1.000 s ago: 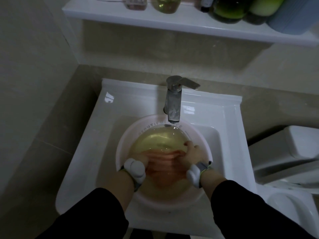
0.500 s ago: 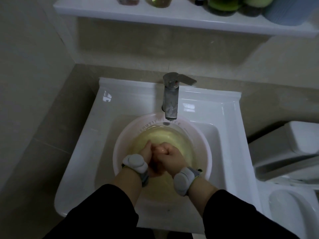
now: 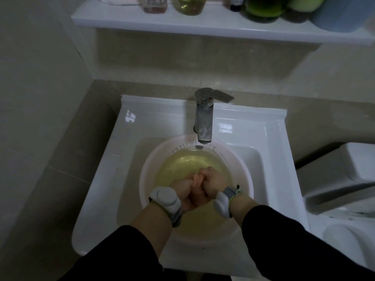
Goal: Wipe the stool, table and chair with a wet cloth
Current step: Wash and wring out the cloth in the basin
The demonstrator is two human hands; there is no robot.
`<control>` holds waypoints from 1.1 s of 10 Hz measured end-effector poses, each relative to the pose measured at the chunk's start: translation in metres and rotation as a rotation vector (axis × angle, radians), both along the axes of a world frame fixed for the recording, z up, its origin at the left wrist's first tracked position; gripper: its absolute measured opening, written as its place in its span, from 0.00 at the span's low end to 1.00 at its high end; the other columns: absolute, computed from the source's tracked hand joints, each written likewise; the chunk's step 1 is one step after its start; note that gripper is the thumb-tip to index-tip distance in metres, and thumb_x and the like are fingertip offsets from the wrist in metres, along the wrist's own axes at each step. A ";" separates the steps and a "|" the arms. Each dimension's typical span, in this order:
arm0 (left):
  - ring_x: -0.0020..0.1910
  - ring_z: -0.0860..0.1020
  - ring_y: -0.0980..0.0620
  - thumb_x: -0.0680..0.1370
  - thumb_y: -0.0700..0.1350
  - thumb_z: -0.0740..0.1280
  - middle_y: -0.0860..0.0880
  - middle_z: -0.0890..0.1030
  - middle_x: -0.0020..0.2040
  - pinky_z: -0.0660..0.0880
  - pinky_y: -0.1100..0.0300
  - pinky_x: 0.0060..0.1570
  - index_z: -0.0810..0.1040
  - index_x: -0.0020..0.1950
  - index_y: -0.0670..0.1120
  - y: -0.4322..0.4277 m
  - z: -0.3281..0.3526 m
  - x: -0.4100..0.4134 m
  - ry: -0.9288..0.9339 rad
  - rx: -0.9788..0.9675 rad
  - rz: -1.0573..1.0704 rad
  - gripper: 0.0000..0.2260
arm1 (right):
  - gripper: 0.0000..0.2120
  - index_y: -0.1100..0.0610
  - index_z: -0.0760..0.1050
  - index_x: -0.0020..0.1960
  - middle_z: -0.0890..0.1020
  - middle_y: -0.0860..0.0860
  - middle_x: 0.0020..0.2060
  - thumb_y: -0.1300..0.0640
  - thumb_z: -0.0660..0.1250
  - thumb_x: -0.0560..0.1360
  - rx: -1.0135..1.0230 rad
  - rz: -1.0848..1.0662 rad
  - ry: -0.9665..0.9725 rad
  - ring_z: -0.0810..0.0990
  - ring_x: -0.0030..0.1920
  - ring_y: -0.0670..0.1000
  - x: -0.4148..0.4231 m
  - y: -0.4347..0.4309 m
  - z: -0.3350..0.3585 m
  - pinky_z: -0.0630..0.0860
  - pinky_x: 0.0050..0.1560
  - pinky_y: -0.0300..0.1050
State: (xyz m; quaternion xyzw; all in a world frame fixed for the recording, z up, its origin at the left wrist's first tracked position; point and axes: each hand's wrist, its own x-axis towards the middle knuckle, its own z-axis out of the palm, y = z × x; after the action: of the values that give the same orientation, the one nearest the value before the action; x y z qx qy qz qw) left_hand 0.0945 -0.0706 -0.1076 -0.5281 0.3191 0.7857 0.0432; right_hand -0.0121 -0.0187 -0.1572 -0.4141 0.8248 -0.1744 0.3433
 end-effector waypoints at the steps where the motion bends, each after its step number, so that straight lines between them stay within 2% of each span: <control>1: 0.44 0.78 0.45 0.78 0.46 0.64 0.45 0.79 0.47 0.74 0.54 0.44 0.76 0.52 0.46 -0.006 0.005 0.007 -0.159 -0.092 -0.201 0.06 | 0.15 0.55 0.73 0.59 0.70 0.57 0.59 0.55 0.61 0.73 0.345 -0.009 0.266 0.71 0.58 0.59 -0.016 0.008 -0.018 0.68 0.54 0.45; 2: 0.64 0.72 0.41 0.80 0.44 0.61 0.42 0.72 0.68 0.70 0.49 0.61 0.70 0.67 0.39 -0.017 0.000 0.008 -0.456 -0.328 -0.518 0.17 | 0.27 0.49 0.67 0.63 0.63 0.56 0.64 0.43 0.63 0.66 0.384 -0.104 0.329 0.64 0.62 0.62 -0.005 0.020 -0.032 0.66 0.60 0.54; 3: 0.54 0.73 0.42 0.79 0.41 0.60 0.41 0.74 0.63 0.74 0.52 0.56 0.72 0.64 0.37 -0.026 -0.015 0.007 -0.391 -0.512 -0.529 0.15 | 0.33 0.37 0.60 0.65 0.54 0.54 0.70 0.31 0.61 0.63 0.380 -0.148 0.200 0.58 0.67 0.65 0.014 0.018 -0.039 0.63 0.64 0.55; 4: 0.55 0.72 0.44 0.78 0.37 0.61 0.45 0.73 0.56 0.73 0.64 0.53 0.76 0.57 0.38 -0.024 -0.012 0.007 -0.261 -0.448 -0.512 0.10 | 0.30 0.42 0.69 0.65 0.67 0.53 0.67 0.35 0.68 0.65 0.340 -0.149 -0.031 0.68 0.65 0.59 0.029 0.009 -0.040 0.64 0.58 0.44; 5: 0.58 0.74 0.43 0.79 0.44 0.59 0.37 0.74 0.64 0.70 0.46 0.66 0.73 0.61 0.41 -0.022 -0.026 0.005 -0.137 -0.224 -0.134 0.12 | 0.17 0.56 0.74 0.61 0.77 0.56 0.61 0.53 0.67 0.73 0.169 -0.330 -0.253 0.76 0.58 0.55 0.034 0.000 -0.026 0.71 0.53 0.40; 6: 0.49 0.76 0.41 0.81 0.53 0.54 0.38 0.77 0.53 0.74 0.46 0.54 0.75 0.51 0.43 -0.022 -0.025 0.005 -0.049 -0.103 -0.070 0.15 | 0.09 0.56 0.74 0.40 0.79 0.60 0.43 0.67 0.60 0.74 -0.098 -0.309 -0.336 0.76 0.40 0.51 0.037 -0.006 0.005 0.74 0.40 0.40; 7: 0.54 0.76 0.39 0.79 0.59 0.57 0.35 0.77 0.58 0.73 0.45 0.57 0.78 0.53 0.40 -0.028 -0.022 0.005 -0.028 -0.007 -0.036 0.23 | 0.08 0.59 0.72 0.35 0.74 0.60 0.39 0.71 0.62 0.67 -0.259 -0.186 -0.293 0.73 0.39 0.54 0.041 -0.004 0.029 0.70 0.37 0.47; 8: 0.46 0.76 0.42 0.79 0.60 0.57 0.38 0.78 0.46 0.73 0.54 0.45 0.76 0.50 0.39 -0.032 -0.010 -0.001 -0.027 0.068 0.035 0.23 | 0.06 0.60 0.73 0.38 0.70 0.56 0.44 0.69 0.65 0.71 -0.337 -0.161 -0.401 0.71 0.39 0.52 0.038 0.000 0.038 0.70 0.38 0.44; 9: 0.33 0.74 0.45 0.82 0.52 0.51 0.39 0.73 0.32 0.66 0.59 0.36 0.69 0.39 0.41 -0.031 -0.007 -0.007 -0.013 0.118 0.098 0.19 | 0.17 0.64 0.69 0.30 0.70 0.57 0.39 0.61 0.63 0.78 -0.371 -0.261 -0.534 0.69 0.34 0.52 0.040 -0.003 0.039 0.67 0.36 0.43; 10: 0.30 0.72 0.49 0.83 0.48 0.53 0.45 0.72 0.33 0.68 0.61 0.30 0.69 0.38 0.44 -0.027 -0.008 -0.009 -0.013 0.125 0.133 0.16 | 0.19 0.55 0.72 0.30 0.72 0.52 0.32 0.56 0.61 0.80 -0.338 -0.330 -0.425 0.72 0.33 0.48 0.036 -0.008 0.034 0.71 0.39 0.39; 11: 0.32 0.72 0.50 0.82 0.49 0.55 0.47 0.73 0.37 0.72 0.62 0.29 0.71 0.40 0.46 -0.022 -0.009 -0.008 0.031 0.091 0.074 0.14 | 0.13 0.65 0.78 0.48 0.78 0.58 0.41 0.60 0.57 0.81 -0.177 -0.138 -0.207 0.76 0.44 0.54 0.023 -0.005 0.027 0.68 0.44 0.35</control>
State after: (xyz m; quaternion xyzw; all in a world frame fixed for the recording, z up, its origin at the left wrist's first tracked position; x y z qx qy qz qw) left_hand 0.0867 -0.0928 -0.1161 -0.5248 0.2642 0.8085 0.0333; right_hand 0.0105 -0.0233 -0.1305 -0.3649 0.7929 -0.3112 0.3759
